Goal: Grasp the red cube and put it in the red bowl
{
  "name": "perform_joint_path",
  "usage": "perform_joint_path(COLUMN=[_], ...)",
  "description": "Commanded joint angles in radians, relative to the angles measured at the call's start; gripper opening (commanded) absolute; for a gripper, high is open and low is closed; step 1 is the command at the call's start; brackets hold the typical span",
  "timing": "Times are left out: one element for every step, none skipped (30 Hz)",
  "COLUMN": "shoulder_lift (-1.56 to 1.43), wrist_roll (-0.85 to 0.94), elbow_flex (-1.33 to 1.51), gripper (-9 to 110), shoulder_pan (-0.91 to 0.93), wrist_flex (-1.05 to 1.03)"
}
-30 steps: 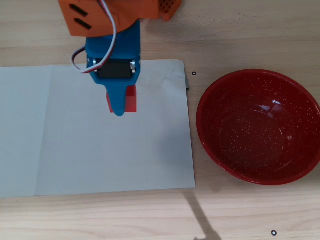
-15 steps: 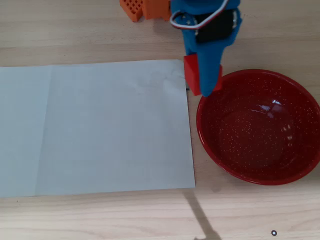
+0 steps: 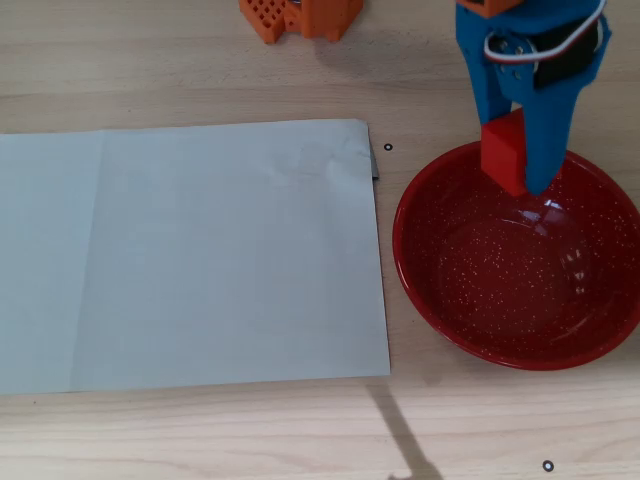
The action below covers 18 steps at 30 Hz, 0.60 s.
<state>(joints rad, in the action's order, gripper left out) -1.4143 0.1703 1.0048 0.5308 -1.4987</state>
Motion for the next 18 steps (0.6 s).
perform_joint_path(shoulder_lift=[-0.051, -0.041, -0.034, -0.026, -0.021, -0.015, -0.012, -0.011, -0.009, -0.008, -0.008, -0.008, -0.009, -0.014, -0.018, -0.025, -0.032, -0.040], wrist_roll=[0.017, 0.018, 0.018, 0.012, 0.005, -0.005, -0.014, -0.025, -0.032, -0.040, -0.055, -0.066, -0.066, -0.064, -0.067, -0.064, -0.060, -0.060], elbow_flex=[-0.020, 0.006, 0.035, 0.067, 0.100, 0.129, 0.158, 0.186, 0.206, 0.221, 0.232, 0.236, 0.236, 0.236, 0.232, 0.224, 0.212, 0.199], gripper=[3, 3, 3, 4, 4, 5, 8, 12, 20, 28, 31, 35, 41, 45, 46, 47, 48, 47], shoulder_pan=[0.041, 0.048, 0.052, 0.057, 0.060, 0.061, 0.063, 0.063, 0.063, 0.063, 0.061, 0.058, 0.054, 0.048, 0.043, 0.037, 0.032, 0.028], wrist_flex=[0.081, 0.114, 0.149, 0.186, 0.221, 0.252, 0.285, 0.311, 0.325, 0.334, 0.336, 0.327, 0.318, 0.305, 0.291, 0.278, 0.261, 0.239])
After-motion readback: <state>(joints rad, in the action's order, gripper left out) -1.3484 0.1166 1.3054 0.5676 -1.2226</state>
